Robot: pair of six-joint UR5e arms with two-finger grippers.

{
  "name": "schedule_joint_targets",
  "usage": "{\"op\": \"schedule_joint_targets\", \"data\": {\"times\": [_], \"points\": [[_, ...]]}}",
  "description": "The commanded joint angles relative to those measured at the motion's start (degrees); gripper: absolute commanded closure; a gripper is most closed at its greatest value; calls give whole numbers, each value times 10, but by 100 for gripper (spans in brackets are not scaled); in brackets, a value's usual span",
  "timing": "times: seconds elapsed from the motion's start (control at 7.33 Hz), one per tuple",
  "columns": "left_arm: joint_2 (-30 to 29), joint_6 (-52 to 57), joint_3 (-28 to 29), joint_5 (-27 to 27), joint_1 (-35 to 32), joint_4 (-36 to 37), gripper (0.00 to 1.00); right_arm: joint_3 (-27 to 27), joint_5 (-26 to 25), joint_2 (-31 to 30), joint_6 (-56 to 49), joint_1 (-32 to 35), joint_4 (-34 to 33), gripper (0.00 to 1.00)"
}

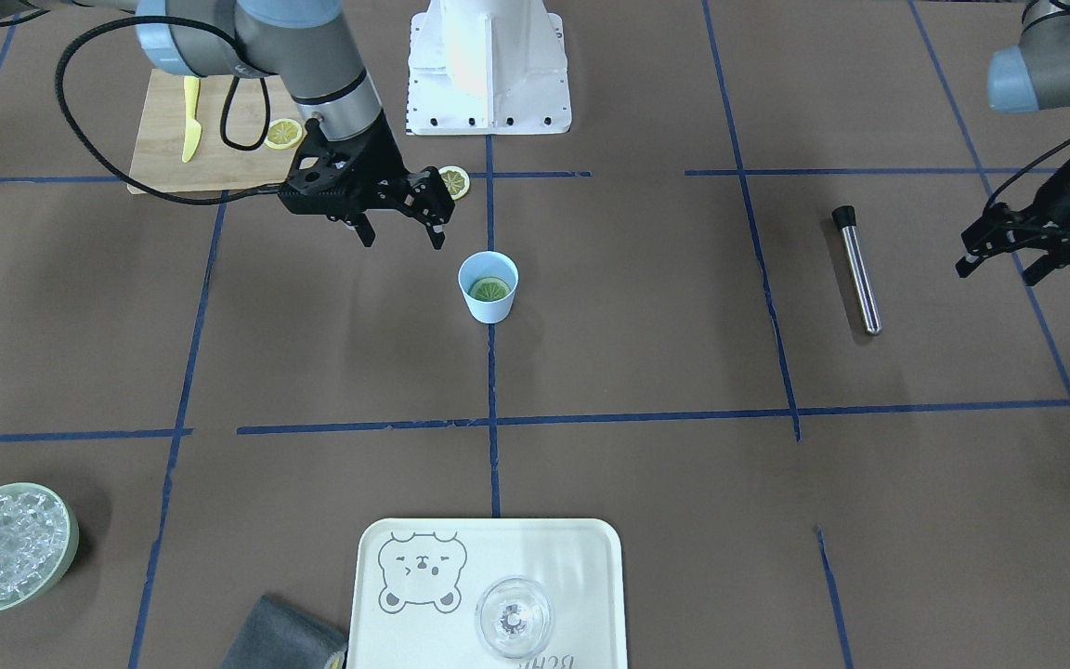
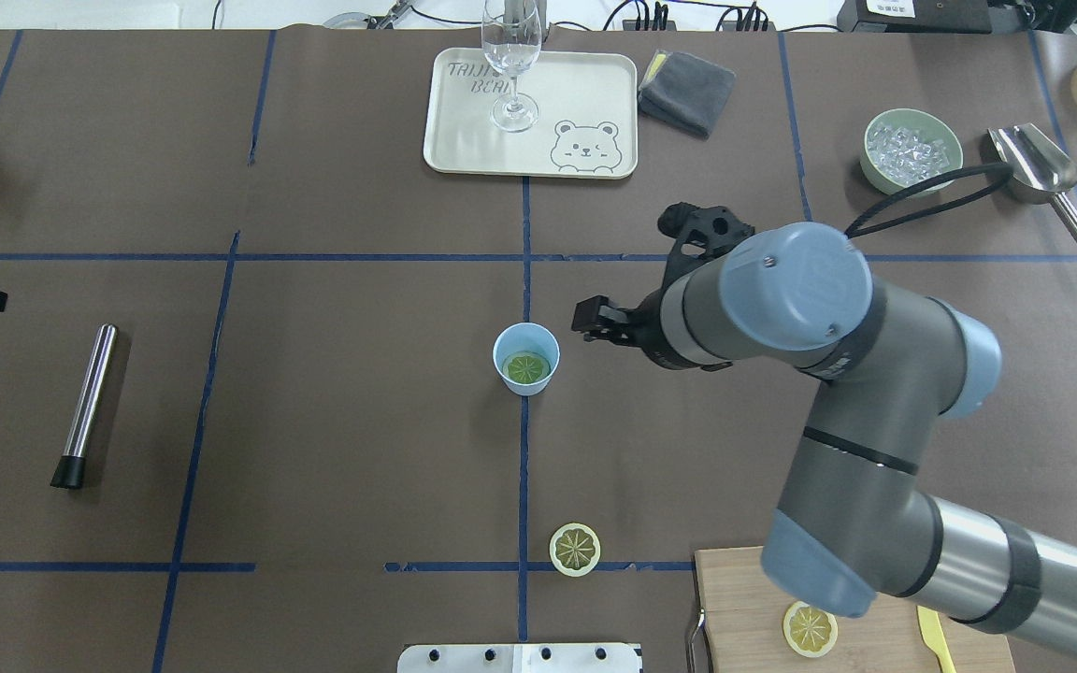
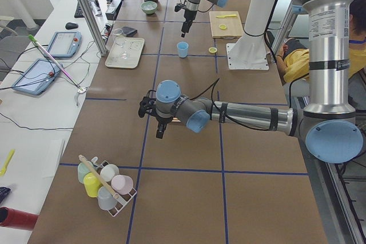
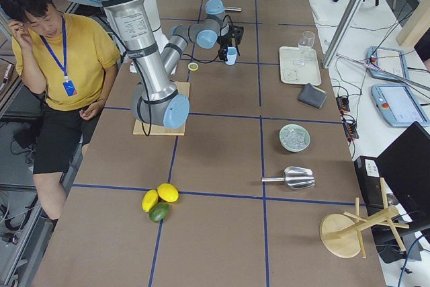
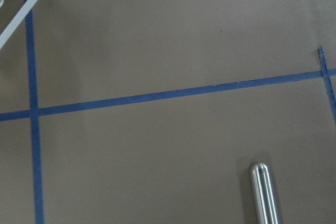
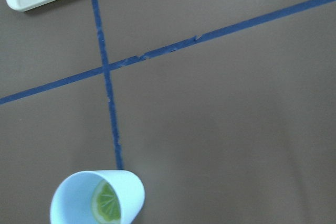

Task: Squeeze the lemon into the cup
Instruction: 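Withdraw the right gripper from the cup while the left gripper grasps the metal muddler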

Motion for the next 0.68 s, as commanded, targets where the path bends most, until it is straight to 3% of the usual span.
{"op": "schedule_joint_targets", "data": {"times": [0.0,0.27,0.55], "points": [[-22,-50,12,33,63,2,2,43,62,-94,-106,63,1,0],[-35,-87,25,62,121,3,2,54,98,-147,-184,106,4,0],[-43,-85,38,93,139,3,7,53,101,-159,-215,120,4,0]]}}
